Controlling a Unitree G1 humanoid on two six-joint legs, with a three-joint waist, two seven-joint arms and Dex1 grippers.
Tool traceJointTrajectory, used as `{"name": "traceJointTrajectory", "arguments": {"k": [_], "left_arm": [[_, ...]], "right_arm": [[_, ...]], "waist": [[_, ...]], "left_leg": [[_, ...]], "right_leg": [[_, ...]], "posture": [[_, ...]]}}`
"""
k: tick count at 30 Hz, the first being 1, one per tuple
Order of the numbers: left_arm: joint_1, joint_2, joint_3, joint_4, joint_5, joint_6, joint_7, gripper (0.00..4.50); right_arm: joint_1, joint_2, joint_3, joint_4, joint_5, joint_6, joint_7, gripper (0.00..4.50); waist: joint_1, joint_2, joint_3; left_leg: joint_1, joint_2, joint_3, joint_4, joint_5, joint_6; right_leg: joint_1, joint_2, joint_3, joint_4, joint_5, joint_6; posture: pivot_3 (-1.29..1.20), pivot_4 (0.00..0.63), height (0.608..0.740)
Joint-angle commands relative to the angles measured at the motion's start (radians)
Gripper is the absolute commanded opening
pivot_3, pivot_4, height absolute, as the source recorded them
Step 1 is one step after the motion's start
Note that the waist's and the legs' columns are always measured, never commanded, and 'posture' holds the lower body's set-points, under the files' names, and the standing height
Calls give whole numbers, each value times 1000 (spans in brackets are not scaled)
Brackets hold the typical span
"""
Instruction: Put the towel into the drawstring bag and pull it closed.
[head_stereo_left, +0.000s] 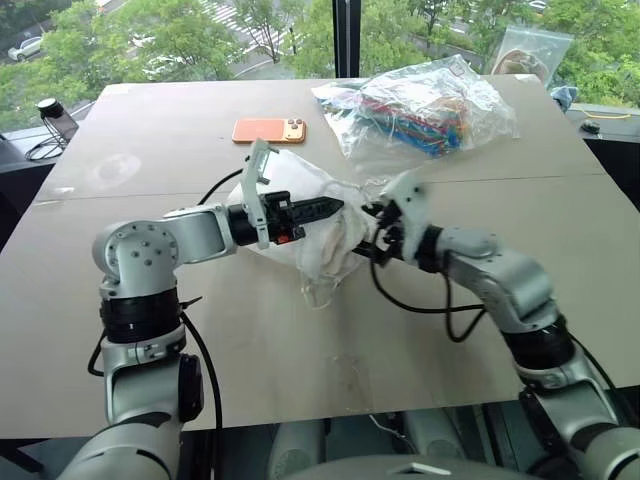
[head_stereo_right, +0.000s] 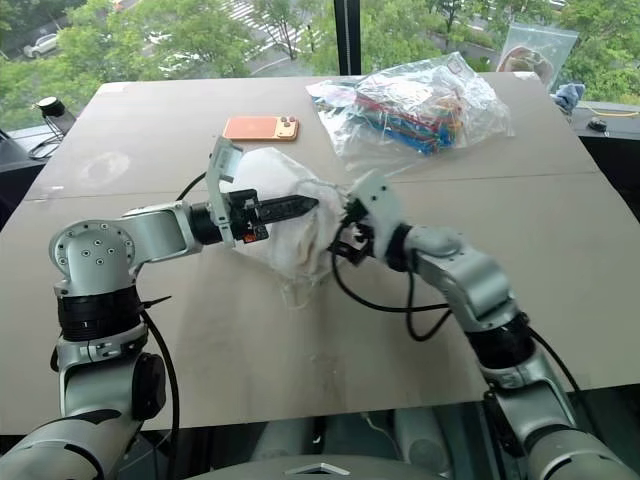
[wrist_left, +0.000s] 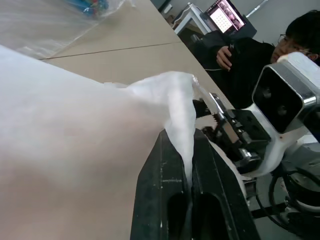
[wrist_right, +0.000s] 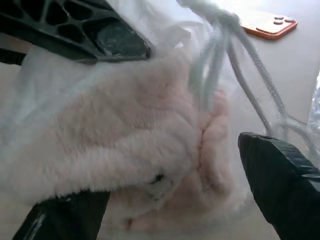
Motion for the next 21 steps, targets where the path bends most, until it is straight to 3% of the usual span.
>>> {"name": "traceJointTrajectory", "arguments": {"k": [1,3,5,10,13,17,21], "left_arm": [[-9,0,-2,-51,-15,-14,-12,0],[-5,9,1,-50,-11,-17,-14,0],[1,14,-1,-50,-9,-20,-17,0],[9,5,-8,-60,-13,-25,-19,0],[4,11,-9,-50,-4,-33,-33,0],[-5,14,-19,-49,-6,-38,-54,0],[-6,-5,-46,-83,-16,-39,-68,0]], "right_arm": [[-26,-117,92,18,-225,-199,2,4034],[3,-279,132,16,-359,-327,49,4034],[30,-365,115,-17,-380,-377,88,4034],[102,-252,-46,-167,-153,-185,102,4034],[145,-245,-94,-230,-102,-123,119,4034],[110,-223,-76,-207,-156,-104,65,4034],[36,-136,45,-141,-279,-116,-10,4034]], "waist": [[8,0,0],[25,-1,0],[34,-1,1],[1,-2,1],[3,-2,1],[6,-2,1],[-1,-2,1]], "left_leg": [[0,0,0,0,0,0],[-3,-2,0,2,0,0],[-4,-8,-1,2,0,0],[-3,-8,-2,0,0,0],[-1,-7,-2,-1,0,0],[-1,-9,-2,1,0,0],[0,-8,-2,1,0,0]], "right_leg": [[0,0,0,0,0,0],[0,-3,-2,-2,0,1],[0,-9,-3,-2,-2,4],[0,-9,-2,-1,-3,5],[0,-8,-2,1,-4,3],[1,-9,-2,1,-4,4],[1,-8,-2,4,-4,3]], "posture": [[0,150,740],[0,150,740],[0,150,740],[0,150,740],[0,150,740],[0,150,740],[0,150,740]]}}
